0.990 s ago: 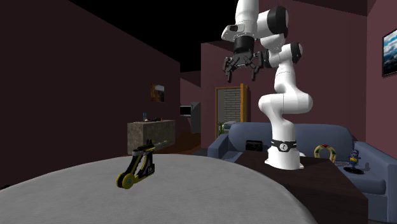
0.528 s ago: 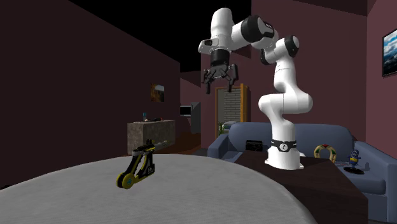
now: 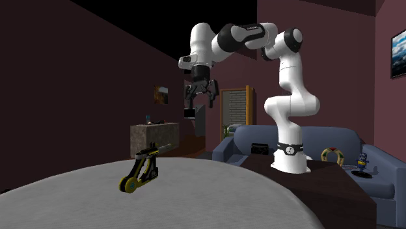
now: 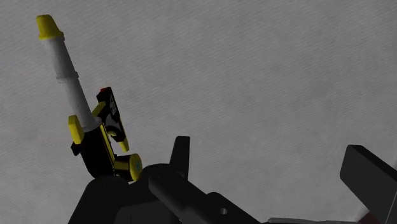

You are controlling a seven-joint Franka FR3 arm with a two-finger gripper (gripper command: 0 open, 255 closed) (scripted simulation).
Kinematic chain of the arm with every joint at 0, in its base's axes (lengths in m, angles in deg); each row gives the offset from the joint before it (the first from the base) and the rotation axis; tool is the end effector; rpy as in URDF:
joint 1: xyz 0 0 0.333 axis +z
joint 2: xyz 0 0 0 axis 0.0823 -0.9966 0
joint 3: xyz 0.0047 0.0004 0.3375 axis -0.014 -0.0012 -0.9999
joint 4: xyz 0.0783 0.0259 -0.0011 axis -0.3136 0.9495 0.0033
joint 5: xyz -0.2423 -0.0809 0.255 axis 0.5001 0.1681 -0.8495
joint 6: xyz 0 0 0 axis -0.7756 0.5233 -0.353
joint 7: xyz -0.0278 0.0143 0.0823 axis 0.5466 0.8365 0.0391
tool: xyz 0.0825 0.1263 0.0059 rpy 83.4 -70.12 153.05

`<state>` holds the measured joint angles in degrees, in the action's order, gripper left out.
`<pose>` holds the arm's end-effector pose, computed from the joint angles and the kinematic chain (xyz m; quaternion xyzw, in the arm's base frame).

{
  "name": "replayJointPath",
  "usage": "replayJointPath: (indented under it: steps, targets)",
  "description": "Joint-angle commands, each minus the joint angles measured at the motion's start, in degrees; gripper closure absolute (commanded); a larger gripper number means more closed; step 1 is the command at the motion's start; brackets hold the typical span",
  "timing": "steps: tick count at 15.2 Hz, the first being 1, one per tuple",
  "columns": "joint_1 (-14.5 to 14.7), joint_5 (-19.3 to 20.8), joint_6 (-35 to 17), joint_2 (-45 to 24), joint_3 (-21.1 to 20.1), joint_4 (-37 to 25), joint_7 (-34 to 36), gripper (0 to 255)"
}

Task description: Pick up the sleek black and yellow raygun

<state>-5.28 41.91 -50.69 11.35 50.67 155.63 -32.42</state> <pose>0.3770 -0.3032 0.4624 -0.9963 0.0533 -0.0600 0.0301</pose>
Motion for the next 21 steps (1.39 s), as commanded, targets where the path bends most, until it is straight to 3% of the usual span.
replayJointPath:
  steps: [1, 5, 11, 16, 21]
  targets:
    - [0.15, -4.30, -0.50, -5.65, 2.87, -3.18, -5.36, 0]
    - [-2.12, -14.31, 0.62, -17.61, 5.60, -10.46, -15.44, 0]
    - [-11.60, -26.40, 5.44, -34.83, 3.16, -24.23, -26.10, 0]
    - [-20.71, -32.17, 10.61, -48.04, -0.63, -38.70, -30.02, 0]
    - [-21.32, -33.20, 8.75, -49.91, -1.44, -38.36, -30.90, 0]
